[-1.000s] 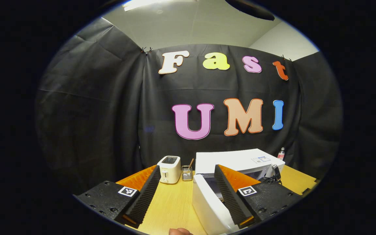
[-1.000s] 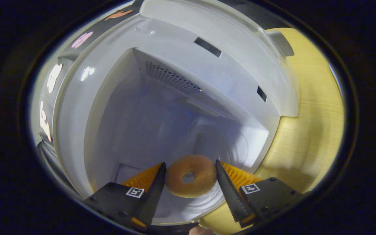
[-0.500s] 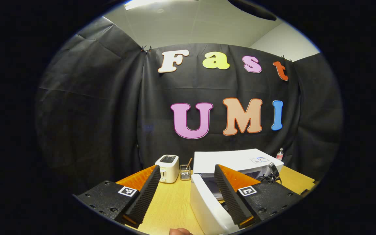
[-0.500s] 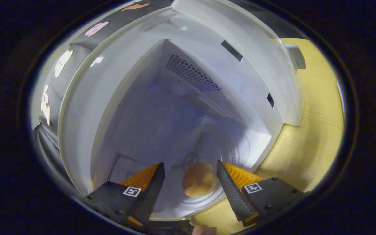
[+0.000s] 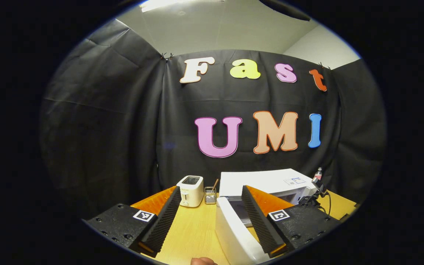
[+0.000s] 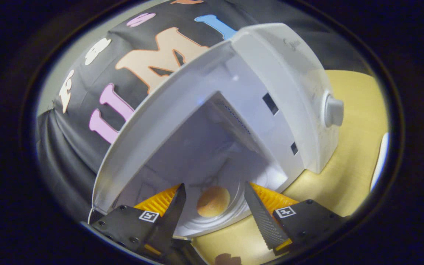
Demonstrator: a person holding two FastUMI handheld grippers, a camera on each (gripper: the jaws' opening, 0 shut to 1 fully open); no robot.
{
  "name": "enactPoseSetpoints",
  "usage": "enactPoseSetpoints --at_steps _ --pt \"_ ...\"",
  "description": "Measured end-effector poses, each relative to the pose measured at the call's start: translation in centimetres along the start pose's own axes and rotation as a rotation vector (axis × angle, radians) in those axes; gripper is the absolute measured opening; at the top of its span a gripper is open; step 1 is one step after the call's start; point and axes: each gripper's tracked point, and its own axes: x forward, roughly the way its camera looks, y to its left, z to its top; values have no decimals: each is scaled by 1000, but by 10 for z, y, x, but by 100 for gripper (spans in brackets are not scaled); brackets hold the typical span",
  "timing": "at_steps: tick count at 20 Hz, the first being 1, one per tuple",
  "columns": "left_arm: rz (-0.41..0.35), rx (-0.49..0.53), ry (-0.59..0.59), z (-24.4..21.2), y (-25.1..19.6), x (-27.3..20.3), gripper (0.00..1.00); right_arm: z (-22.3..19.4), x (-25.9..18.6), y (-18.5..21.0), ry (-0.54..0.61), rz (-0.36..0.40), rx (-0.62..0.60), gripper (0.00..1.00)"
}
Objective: Open the microwave oven with the left hand, put the food in, and close the microwave oven.
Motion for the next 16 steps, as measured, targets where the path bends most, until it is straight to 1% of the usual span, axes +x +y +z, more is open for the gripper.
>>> enactPoseSetpoints --at_steps 2,3,6,7,9,10,12,14,15,16 --pt "8 2 -4 0 1 -3 95 9 -18 -2 -9 26 -77 88" --pt "9 2 -5 -1 1 -5 96 14 -27 -2 -12 41 -117 88" --pt "36 17 5 -7 6 -17 96 34 -58 1 -31 89 -252 87" --pt "48 18 7 -9 8 -21 95 43 -68 1 -45 100 -299 87" --pt "68 11 13 -12 10 -29 96 63 -87 3 -62 119 -372 87" --pt "75 5 14 -14 10 -35 95 74 -98 4 -75 125 -404 87" --pt "88 2 16 -17 10 -42 97 102 -116 8 -109 139 -463 87" --pt "101 4 18 -21 9 -50 95 134 -136 13 -159 152 -525 87" --pt "107 3 22 -24 10 -54 95 150 -146 16 -182 158 -554 98" --pt "116 -3 27 -28 11 -58 97 163 -158 20 -211 161 -579 87"
